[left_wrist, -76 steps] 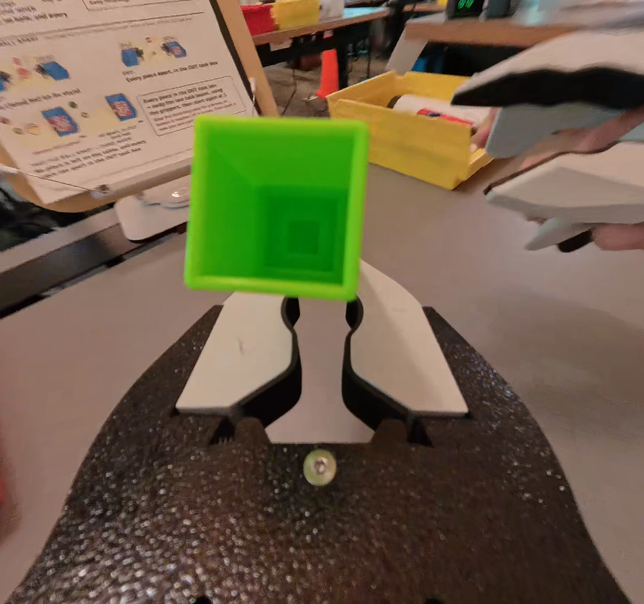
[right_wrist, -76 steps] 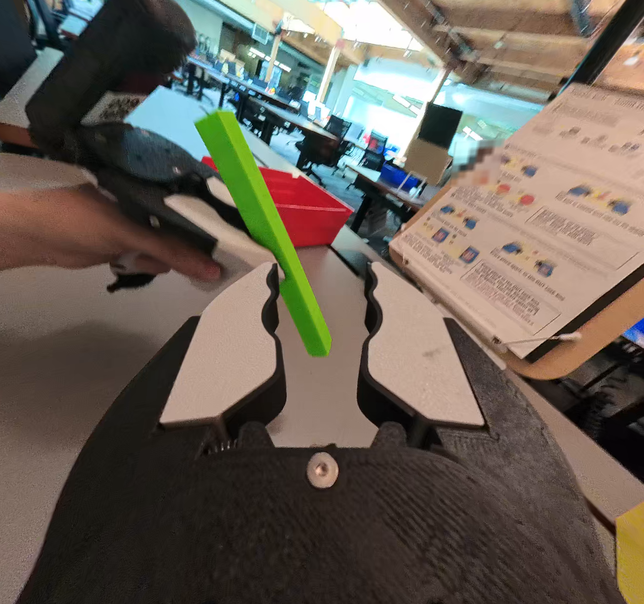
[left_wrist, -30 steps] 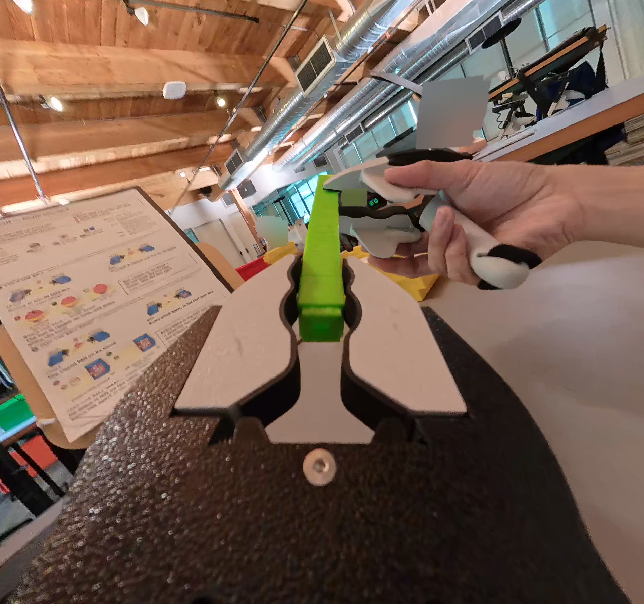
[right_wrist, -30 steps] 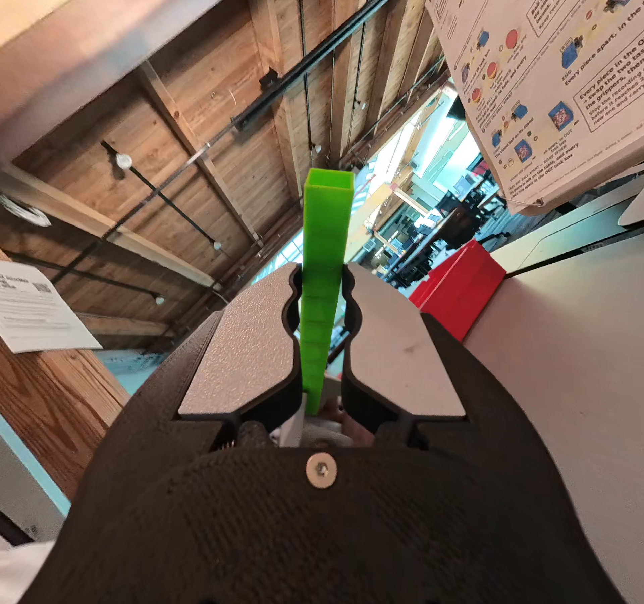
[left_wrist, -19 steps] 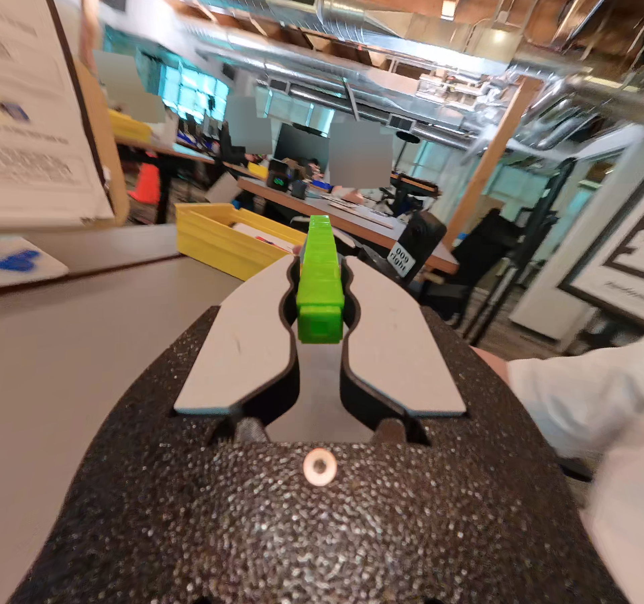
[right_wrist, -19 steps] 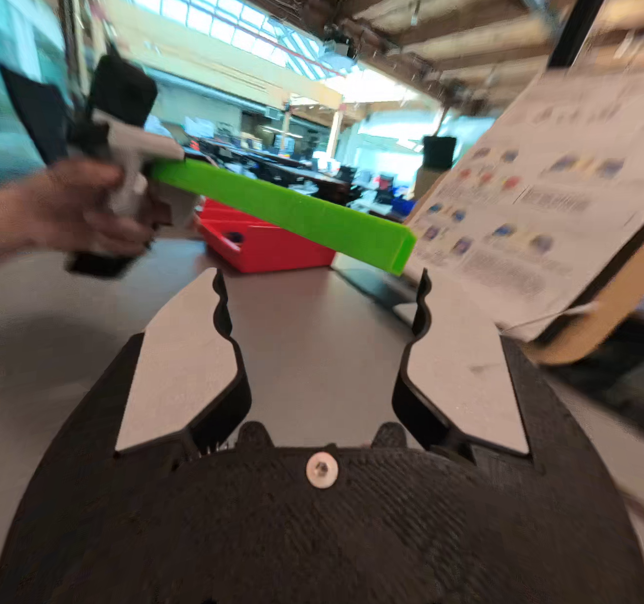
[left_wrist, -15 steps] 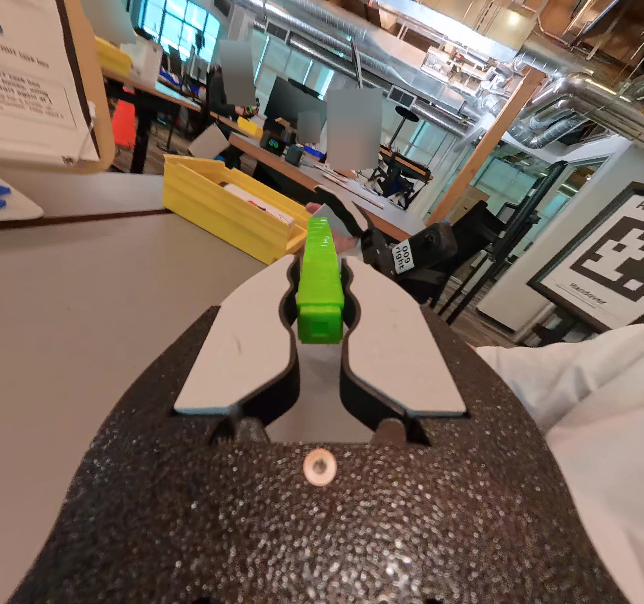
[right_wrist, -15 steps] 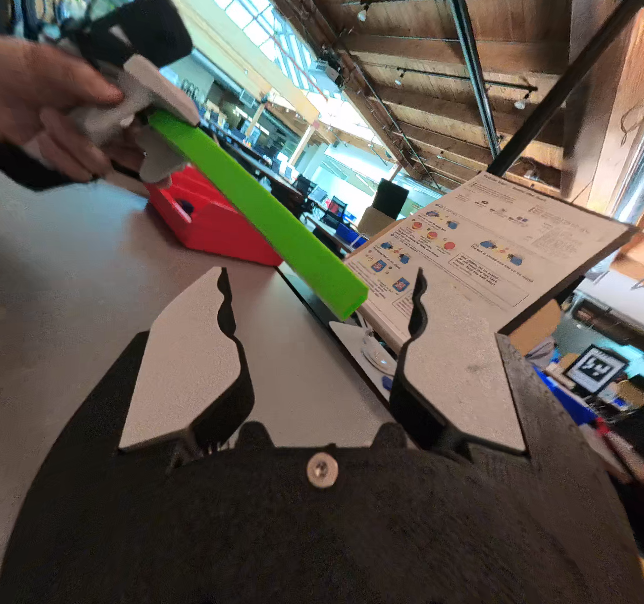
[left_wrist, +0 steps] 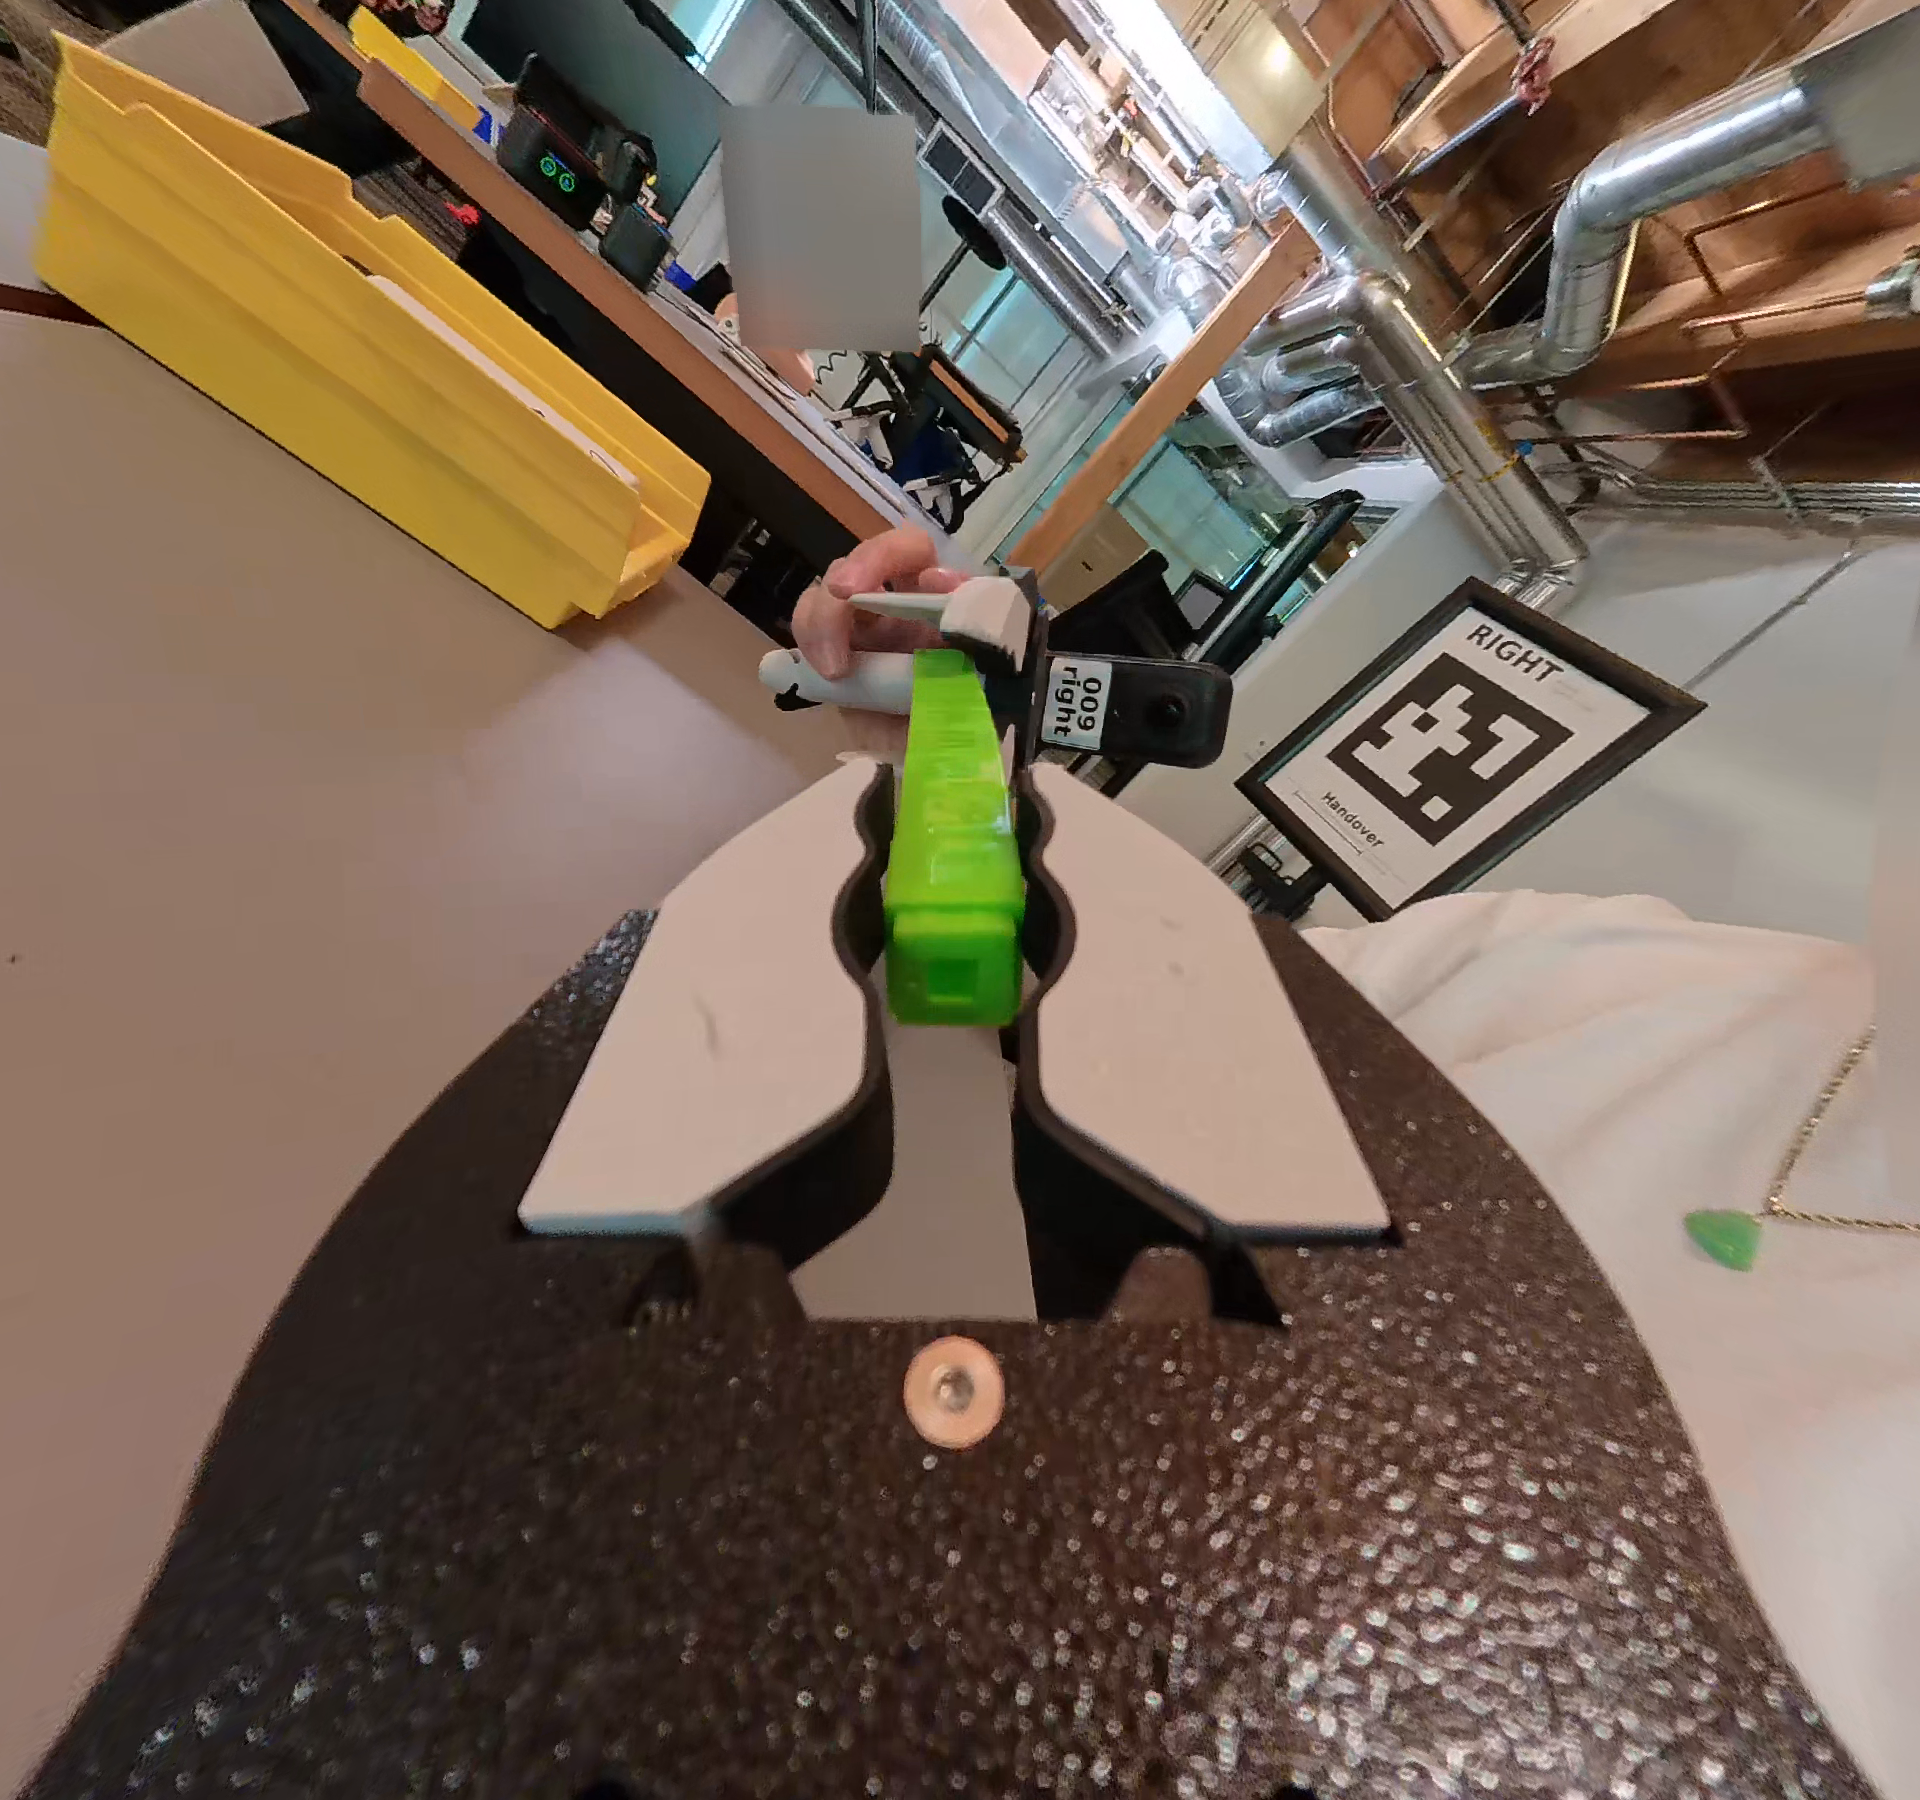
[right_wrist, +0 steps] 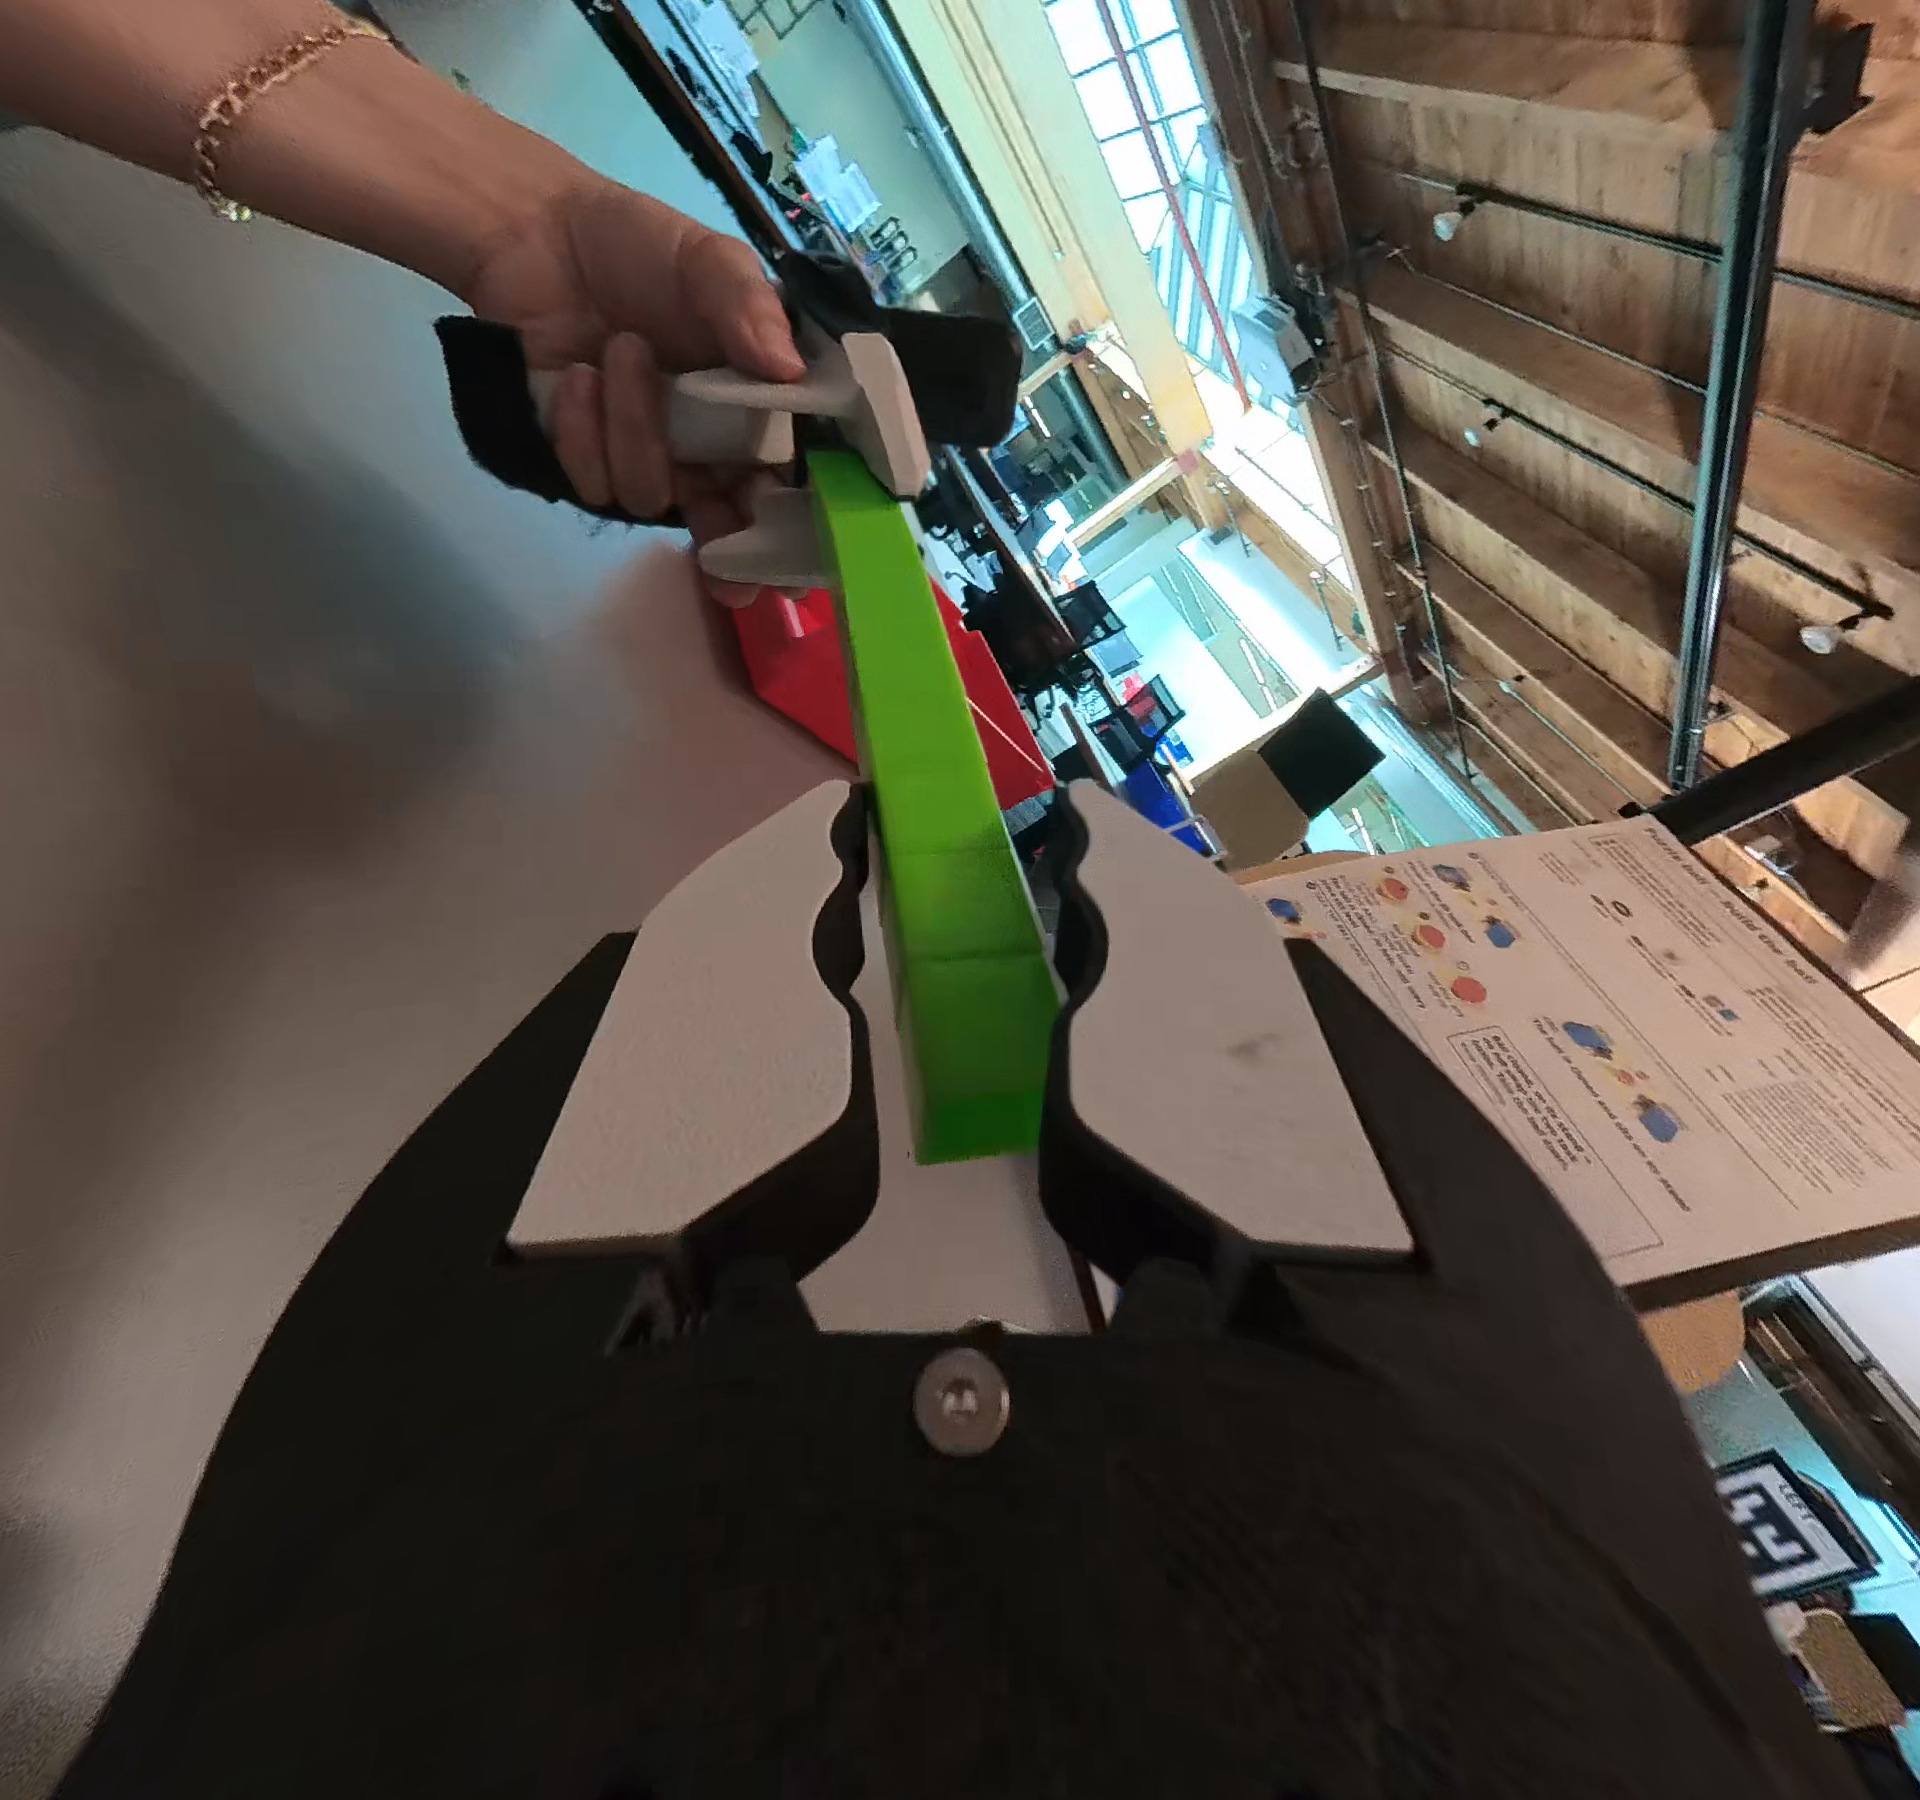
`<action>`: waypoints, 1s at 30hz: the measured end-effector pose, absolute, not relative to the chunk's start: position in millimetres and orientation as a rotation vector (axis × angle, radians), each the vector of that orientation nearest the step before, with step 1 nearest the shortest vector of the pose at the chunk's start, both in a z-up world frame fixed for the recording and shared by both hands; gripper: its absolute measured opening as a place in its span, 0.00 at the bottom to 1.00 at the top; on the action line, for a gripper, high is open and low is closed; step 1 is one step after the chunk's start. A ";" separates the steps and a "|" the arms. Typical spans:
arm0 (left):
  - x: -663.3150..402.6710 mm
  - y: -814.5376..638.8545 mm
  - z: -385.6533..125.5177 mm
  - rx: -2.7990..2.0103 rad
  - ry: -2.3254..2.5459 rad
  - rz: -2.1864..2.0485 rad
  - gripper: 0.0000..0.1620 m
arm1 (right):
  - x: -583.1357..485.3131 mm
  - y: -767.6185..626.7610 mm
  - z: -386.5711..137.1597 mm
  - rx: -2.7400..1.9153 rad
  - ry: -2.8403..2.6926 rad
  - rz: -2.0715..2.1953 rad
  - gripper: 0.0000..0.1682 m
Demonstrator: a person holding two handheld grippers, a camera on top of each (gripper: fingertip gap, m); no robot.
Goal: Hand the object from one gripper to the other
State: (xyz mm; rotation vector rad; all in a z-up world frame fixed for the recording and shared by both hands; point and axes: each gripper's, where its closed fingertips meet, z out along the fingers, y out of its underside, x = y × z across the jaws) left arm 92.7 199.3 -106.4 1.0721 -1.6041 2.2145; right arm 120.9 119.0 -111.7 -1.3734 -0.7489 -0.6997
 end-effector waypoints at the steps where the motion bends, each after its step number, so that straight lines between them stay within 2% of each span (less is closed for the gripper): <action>1: 93.3 200.1 -107.9 1.074 -1.597 2.212 0.13 | 119.4 119.6 -114.8 -1.386 -0.769 -0.695 0.17; 8: 108.8 217.3 -113.1 1.169 -1.709 2.381 0.16 | 125.8 132.4 -132.7 -1.540 -0.717 -0.668 0.13; 11: 110.8 223.7 -107.6 1.153 -1.941 2.518 0.31 | 129.4 134.4 -130.2 -1.585 -0.628 -0.588 0.13; 13: 110.4 227.2 -100.5 1.124 -2.132 2.621 0.49 | 131.6 131.6 -123.9 -1.594 -0.540 -0.475 0.13; 16: 102.7 223.6 -96.8 0.935 -2.458 2.715 0.54 | 131.4 125.2 -112.3 -1.570 -0.397 -0.225 0.13; 20: 94.8 202.8 -96.6 0.735 -2.460 2.771 0.51 | 123.5 122.7 -102.2 -1.512 -0.271 0.085 0.13; 25: 92.7 178.8 -91.4 0.640 -2.188 2.893 0.37 | 110.8 132.4 -93.7 -1.384 -0.173 0.318 0.13; 30: 92.6 159.1 -94.6 0.619 -2.098 2.869 0.29 | 102.5 144.7 -96.1 -1.334 -0.124 0.412 0.13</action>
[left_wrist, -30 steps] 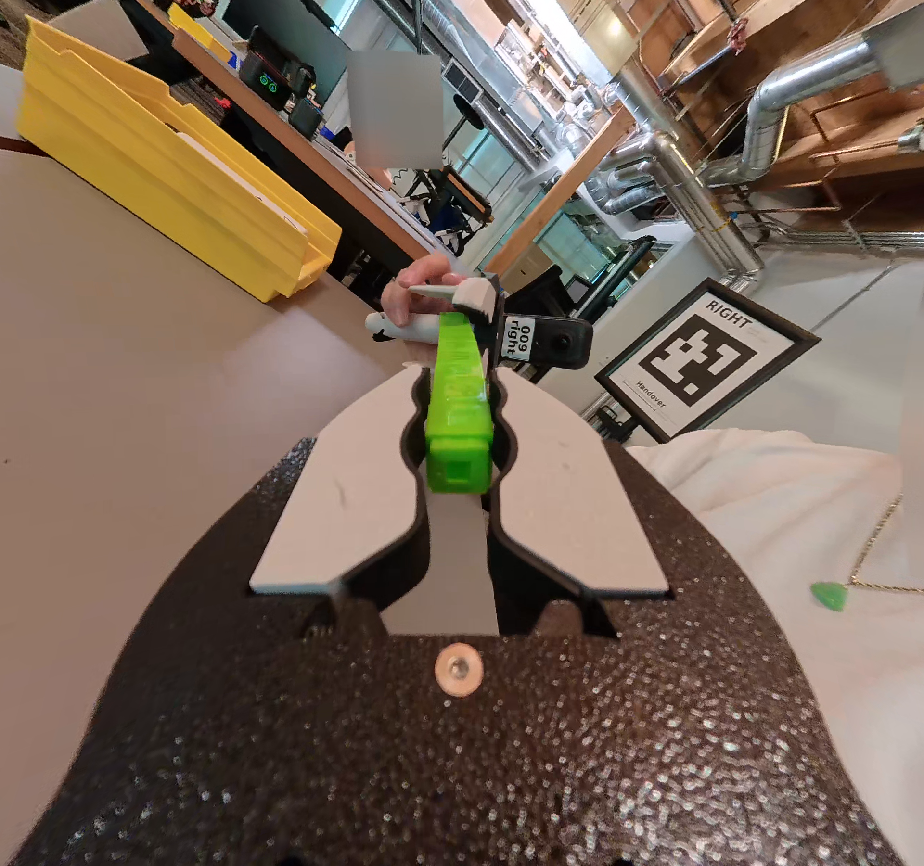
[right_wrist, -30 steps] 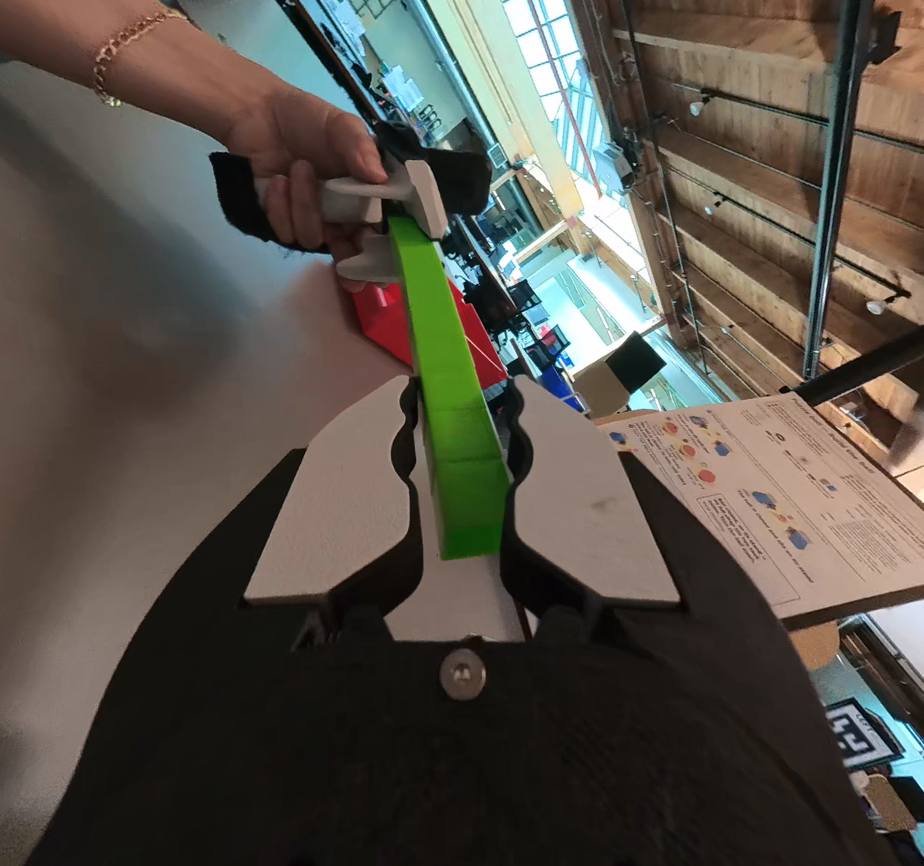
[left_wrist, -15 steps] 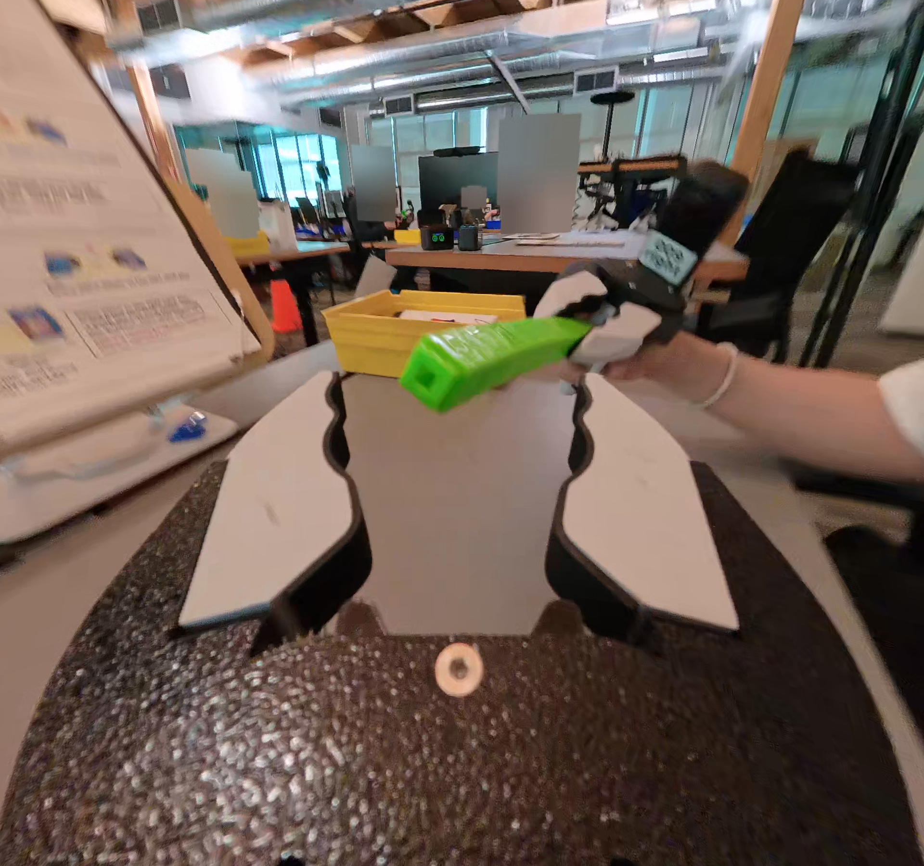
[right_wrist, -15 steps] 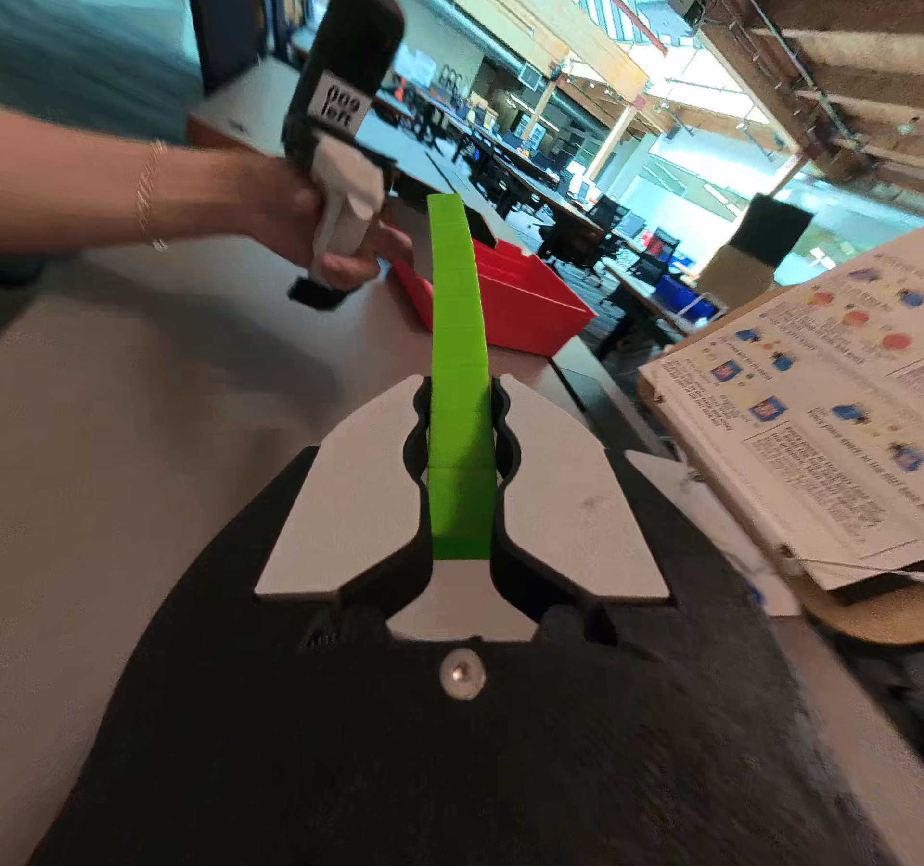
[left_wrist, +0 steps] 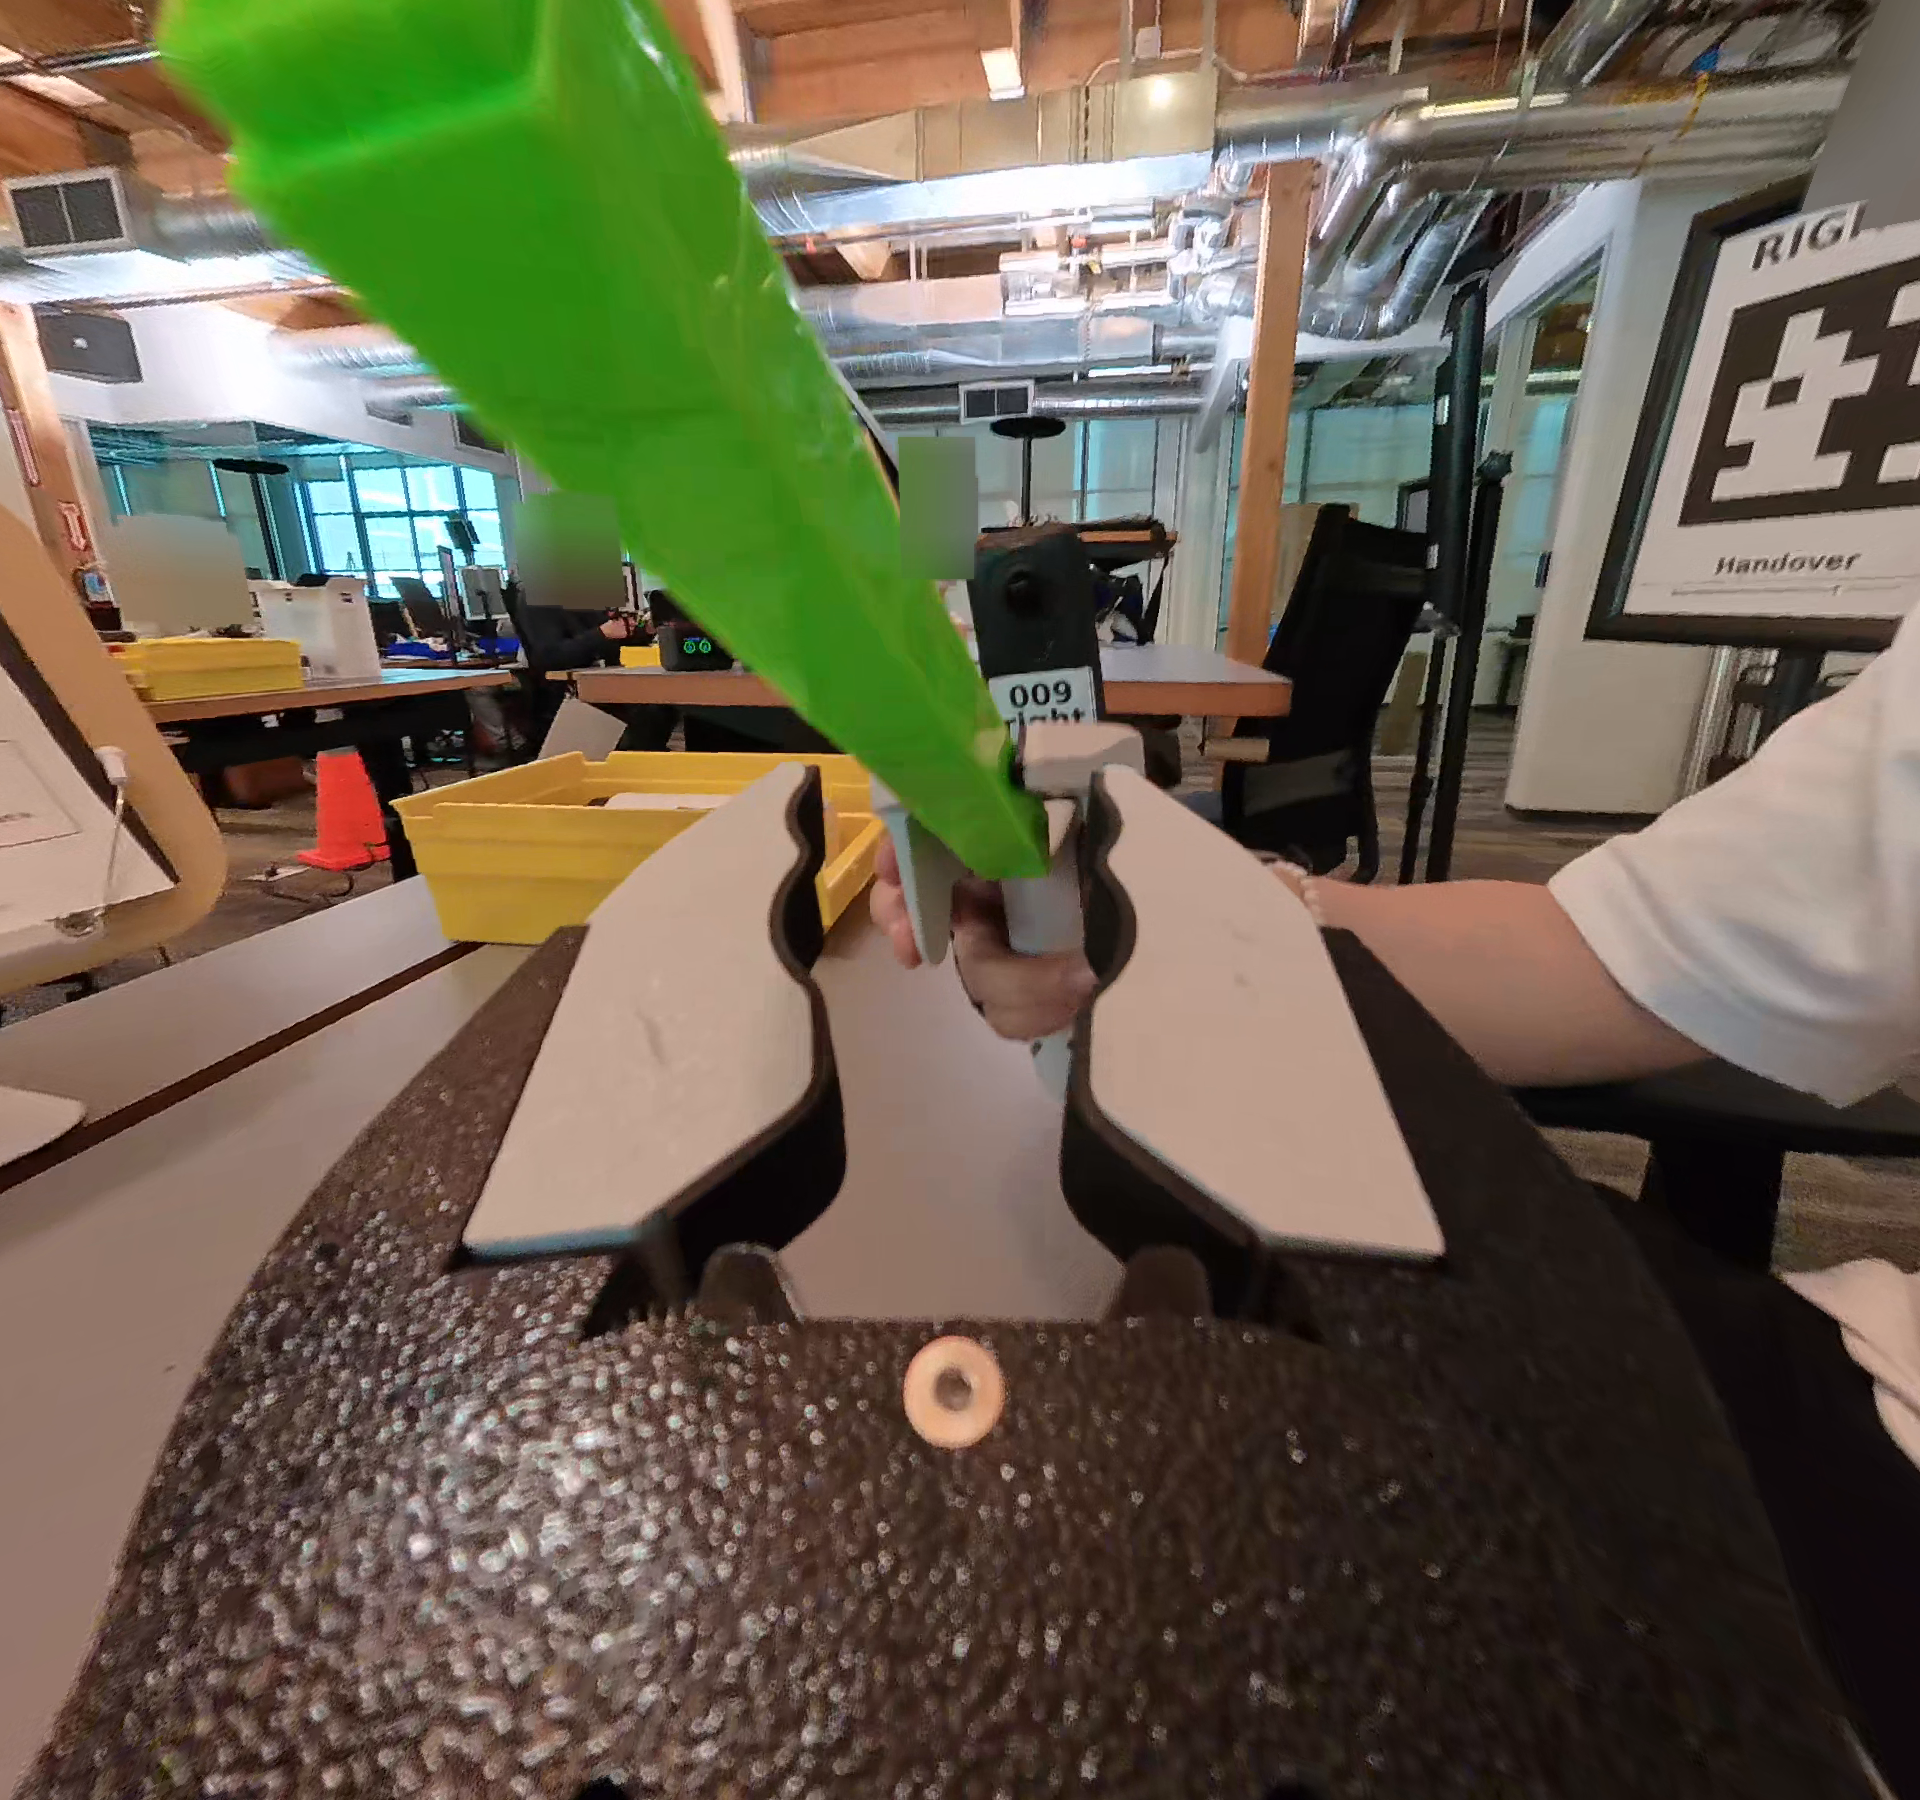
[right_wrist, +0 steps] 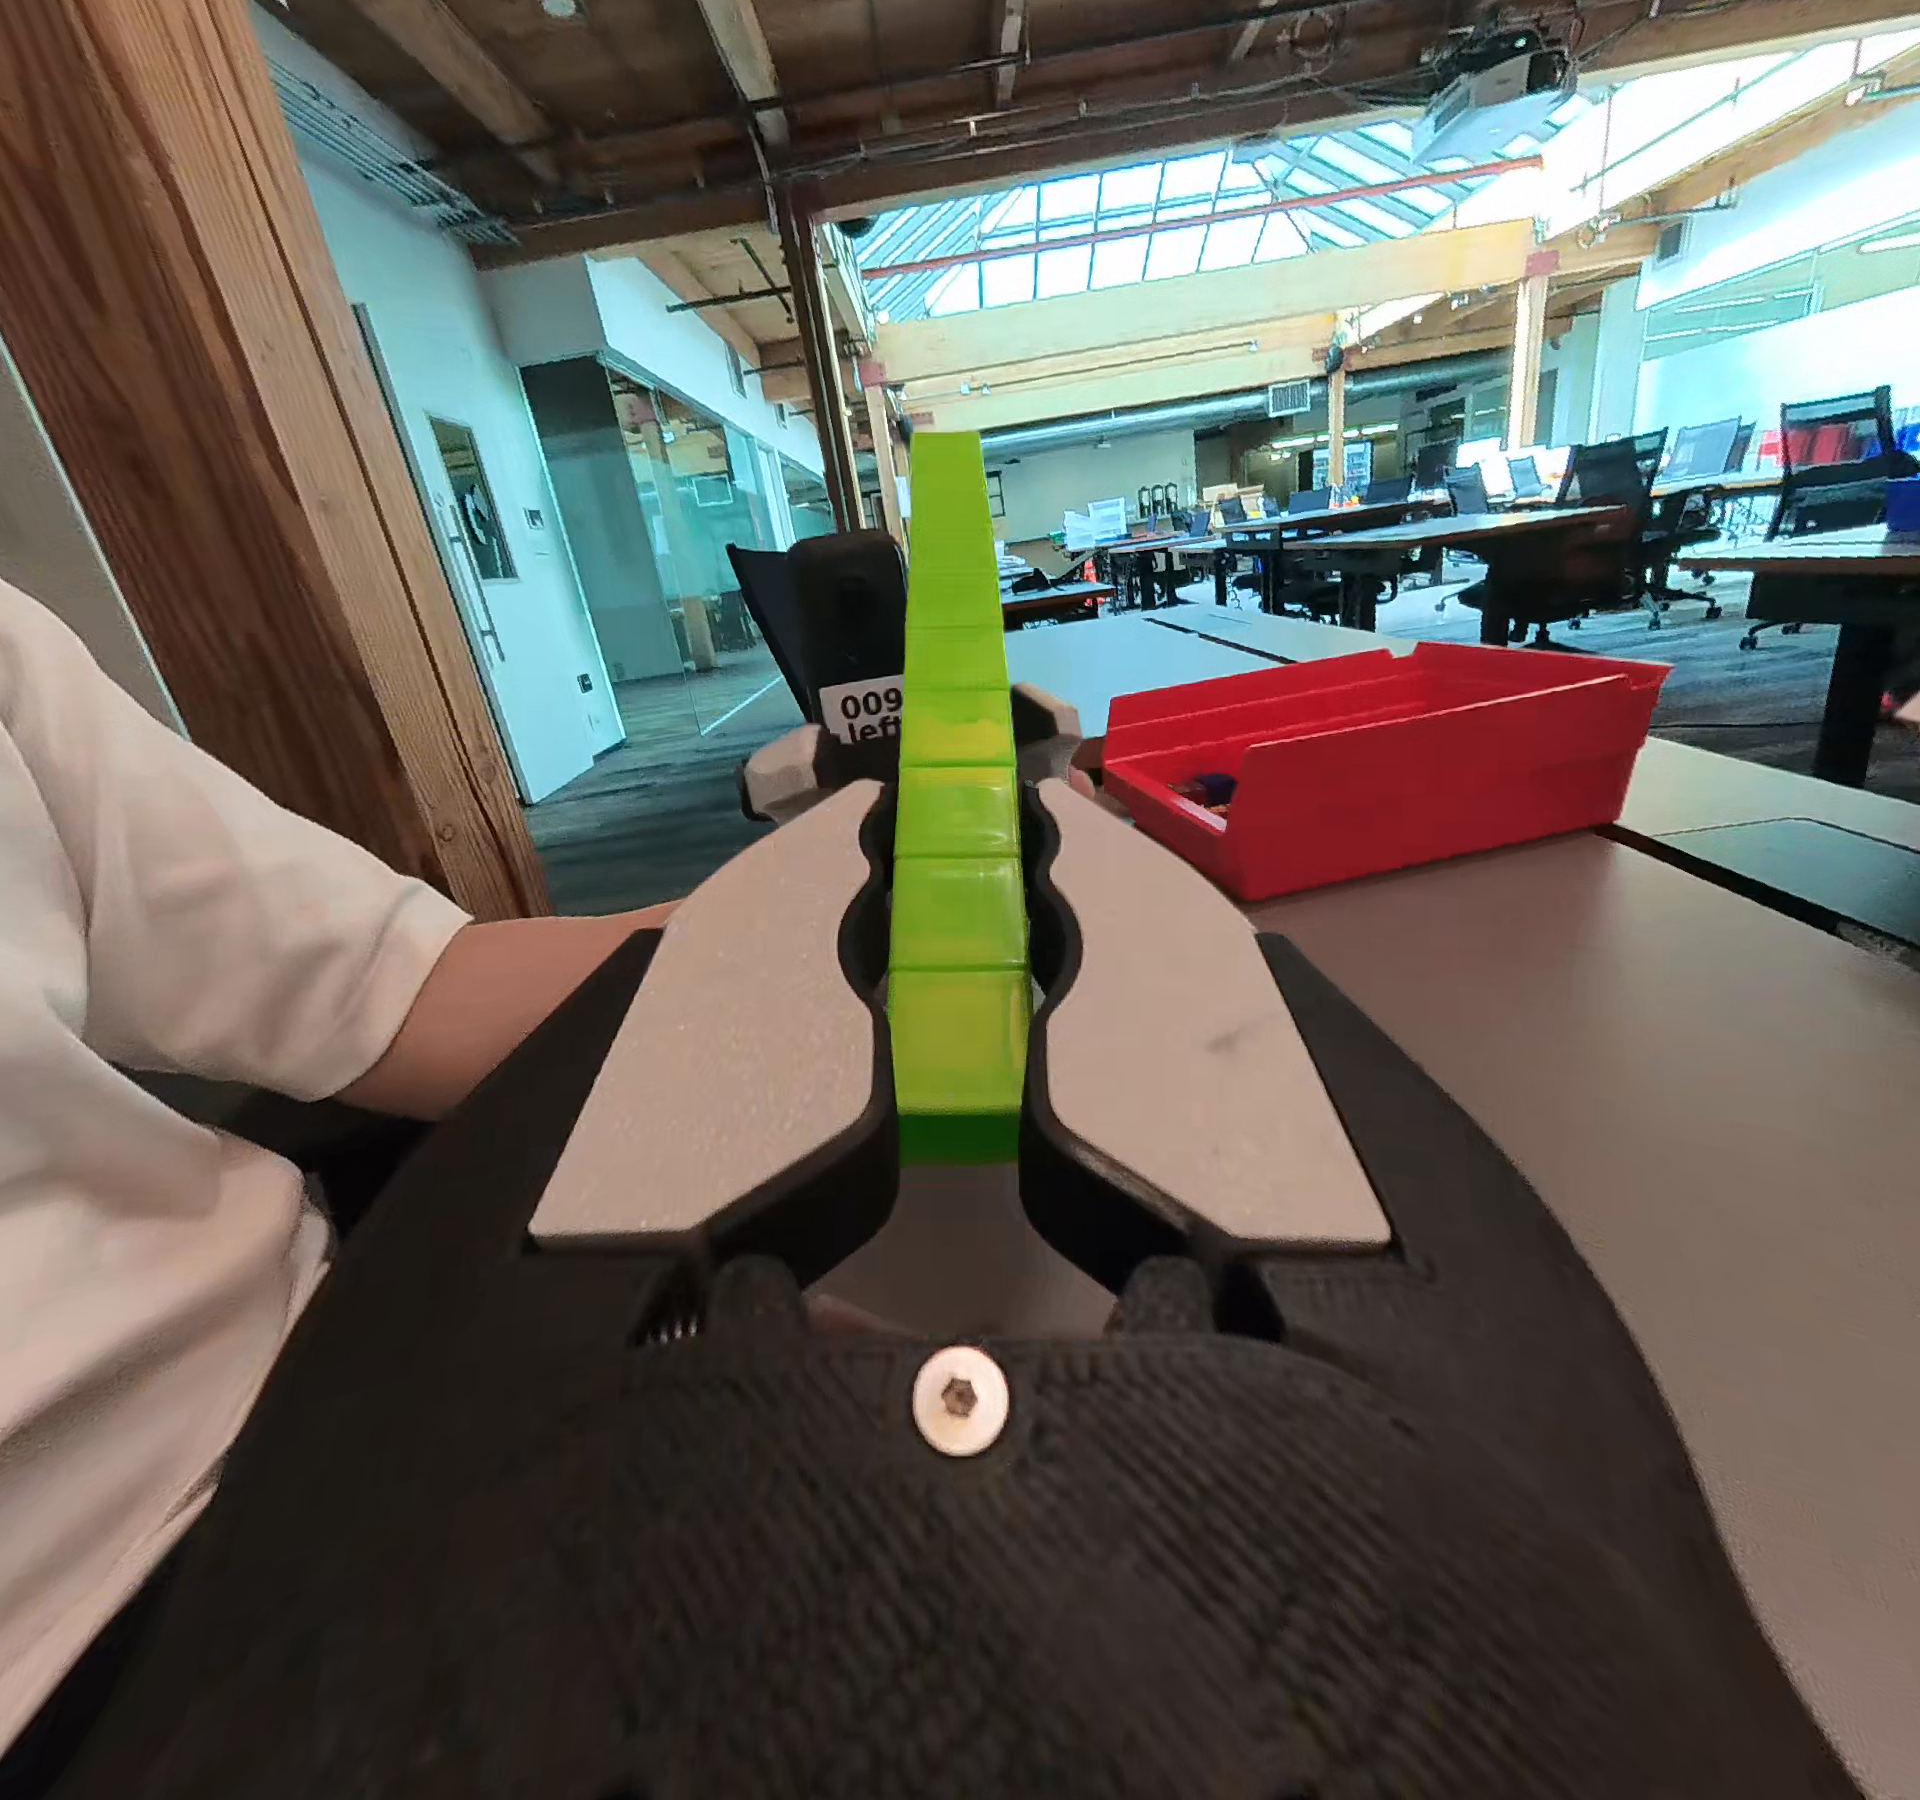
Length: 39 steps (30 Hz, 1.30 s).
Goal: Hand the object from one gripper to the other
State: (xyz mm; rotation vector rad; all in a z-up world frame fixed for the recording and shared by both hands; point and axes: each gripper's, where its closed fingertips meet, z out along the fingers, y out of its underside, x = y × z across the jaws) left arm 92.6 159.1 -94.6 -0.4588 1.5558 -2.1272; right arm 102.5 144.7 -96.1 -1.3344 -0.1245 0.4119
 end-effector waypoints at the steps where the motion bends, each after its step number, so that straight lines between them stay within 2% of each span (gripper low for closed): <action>1: 93.4 157.7 -93.4 -0.472 1.542 -2.146 0.28 | 101.4 146.9 -98.9 -1.345 -0.125 0.410 0.13; 5: 100.2 154.6 -98.8 -0.562 1.549 -2.187 0.16 | 99.4 149.4 -97.6 -1.319 -0.113 0.413 0.13; 11: 107.5 152.0 -106.3 -0.648 1.625 -2.131 0.14 | 109.8 147.5 -106.2 -1.362 -0.110 0.366 0.15; 14: 118.0 156.2 -120.0 -0.782 1.753 -1.924 0.13 | 126.7 142.7 -110.5 -1.425 -0.117 0.200 0.25; 18: 125.9 172.4 -142.8 -0.976 1.938 -1.551 0.13 | 137.8 132.7 -103.9 -1.504 -0.231 -0.119 0.28; 22: 125.2 178.0 -162.0 -1.070 2.053 -1.259 0.13 | 116.1 139.0 -79.3 -1.424 -0.274 -0.205 0.27; 26: 123.5 167.2 -177.1 -1.031 2.131 -1.062 0.13 | 93.2 157.2 -75.7 -1.407 -0.290 -0.264 0.27; 31: 126.6 154.5 -183.1 -1.019 2.124 -1.028 0.13 | 90.6 170.0 -79.2 -1.462 -0.274 -0.493 0.26; 36: 130.5 150.7 -179.9 -1.062 2.062 -1.063 0.13 | 95.2 168.3 -73.6 -1.469 -0.246 -0.639 0.15; 39: 132.4 150.2 -178.0 -1.058 2.033 -1.075 0.13 | 98.0 167.2 -72.4 -1.489 -0.241 -0.658 0.14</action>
